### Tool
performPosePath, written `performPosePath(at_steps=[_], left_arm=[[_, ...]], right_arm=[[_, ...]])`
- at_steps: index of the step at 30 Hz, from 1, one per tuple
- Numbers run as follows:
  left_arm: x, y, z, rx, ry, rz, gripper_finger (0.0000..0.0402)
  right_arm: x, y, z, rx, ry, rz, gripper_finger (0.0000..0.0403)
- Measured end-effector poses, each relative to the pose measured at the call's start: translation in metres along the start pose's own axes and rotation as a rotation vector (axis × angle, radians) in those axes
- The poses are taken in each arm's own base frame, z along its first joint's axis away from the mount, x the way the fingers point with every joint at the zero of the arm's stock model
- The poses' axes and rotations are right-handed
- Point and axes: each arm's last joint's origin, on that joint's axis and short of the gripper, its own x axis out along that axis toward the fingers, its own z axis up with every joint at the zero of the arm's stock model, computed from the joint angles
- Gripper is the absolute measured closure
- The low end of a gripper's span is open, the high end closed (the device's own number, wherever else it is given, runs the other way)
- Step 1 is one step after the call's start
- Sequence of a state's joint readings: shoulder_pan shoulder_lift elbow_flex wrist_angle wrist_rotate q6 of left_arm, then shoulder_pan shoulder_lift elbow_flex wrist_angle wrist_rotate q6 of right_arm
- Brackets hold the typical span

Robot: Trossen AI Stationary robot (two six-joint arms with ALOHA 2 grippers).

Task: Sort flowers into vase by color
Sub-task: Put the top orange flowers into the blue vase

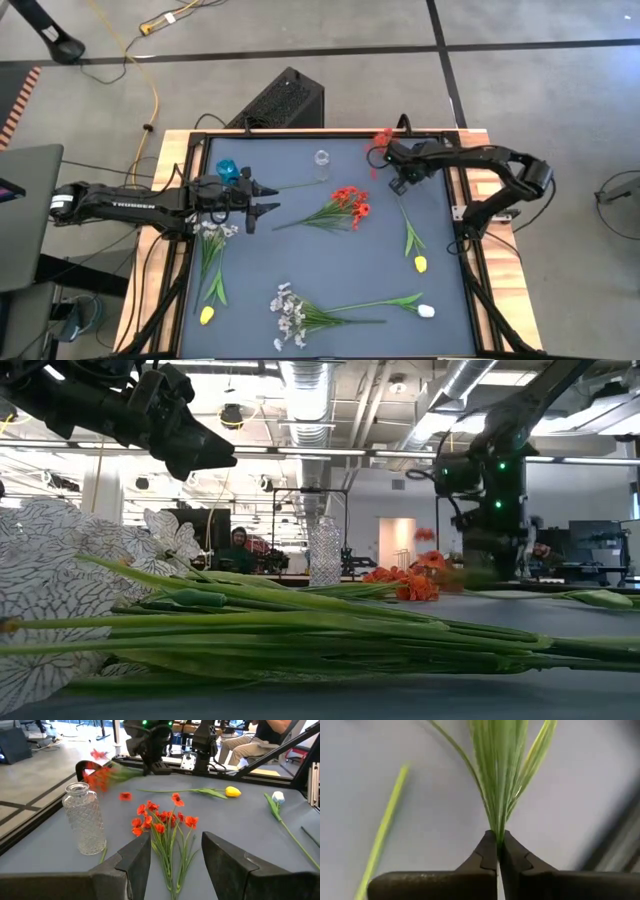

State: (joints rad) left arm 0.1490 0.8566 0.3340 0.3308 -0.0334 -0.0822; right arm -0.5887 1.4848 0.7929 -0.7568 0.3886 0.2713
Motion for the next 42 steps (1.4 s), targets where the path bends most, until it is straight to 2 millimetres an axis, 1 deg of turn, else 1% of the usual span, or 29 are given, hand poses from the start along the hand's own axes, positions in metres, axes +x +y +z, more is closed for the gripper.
performPosePath(at_steps=[2, 5, 8, 12, 18, 20, 22, 24, 26, 30, 33, 37, 41, 42], left_arm=[[0.0, 0.0, 0.0, 0.0, 0.001, 0.0, 0.0236], [0.0, 0.0, 0.0, 0.0, 0.002, 0.001, 0.0236], [0.0, 0.0, 0.0, 0.0, 0.003, 0.0, 0.0236], [0.0, 0.0, 0.0, 0.008, 0.002, 0.001, 0.0236], [0.0, 0.001, -0.001, 0.012, 0.006, 0.021, 0.0236], [0.0, 0.001, -0.004, -0.005, 0.043, 0.032, 0.0236], [-0.001, 0.002, -0.012, -0.002, 0.128, 0.036, 0.0236], [-0.002, 0.002, -0.019, -0.001, 0.199, 0.041, 0.0236], [-0.002, 0.003, -0.021, -0.012, 0.221, 0.046, 0.0236], [-0.004, 0.003, -0.018, 0.001, 0.191, 0.049, 0.0236], [-0.009, 0.003, -0.017, 0.005, 0.196, 0.06, 0.0236], [-0.022, 0.003, -0.018, 0.025, 0.209, 0.132, 0.0236], [-0.034, 0.001, -0.024, 0.058, 0.118, 0.149, 0.0236], [-0.036, 0.002, -0.024, 0.056, 0.077, 0.147, 0.0236]], right_arm=[[-0.007, 0.001, 0.0, 0.017, -0.058, -0.088, 0.0378], [-0.024, 0.002, 0.0, 0.048, -0.182, -0.193, 0.0367], [-0.041, 0.007, 0.002, 0.074, -0.308, -0.184, 0.0364], [-0.07, 0.018, 0.013, 0.154, -0.558, 0.03, 0.0372], [-0.125, 0.039, 0.036, 0.182, -1.042, 0.383, 0.0369], [-0.137, 0.046, 0.041, 0.166, -1.176, 0.471, 0.037], [-0.145, 0.055, 0.047, 0.147, -1.294, 0.546, 0.037], [-0.147, 0.065, 0.052, 0.118, -1.387, 0.598, 0.037], [-0.146, 0.073, 0.057, 0.13, -1.462, 0.642, 0.0369], [-0.141, 0.082, 0.065, 0.217, -1.544, 0.73, 0.0369], [-0.137, 0.091, 0.073, 0.224, -1.606, 0.81, 0.037], [-0.133, 0.111, 0.089, 0.18, -1.589, 0.844, 0.037], [-0.131, 0.136, 0.102, 0.093, -1.568, 0.934, 0.037], [-0.134, 0.141, 0.104, 0.079, -1.574, 0.961, 0.037]])
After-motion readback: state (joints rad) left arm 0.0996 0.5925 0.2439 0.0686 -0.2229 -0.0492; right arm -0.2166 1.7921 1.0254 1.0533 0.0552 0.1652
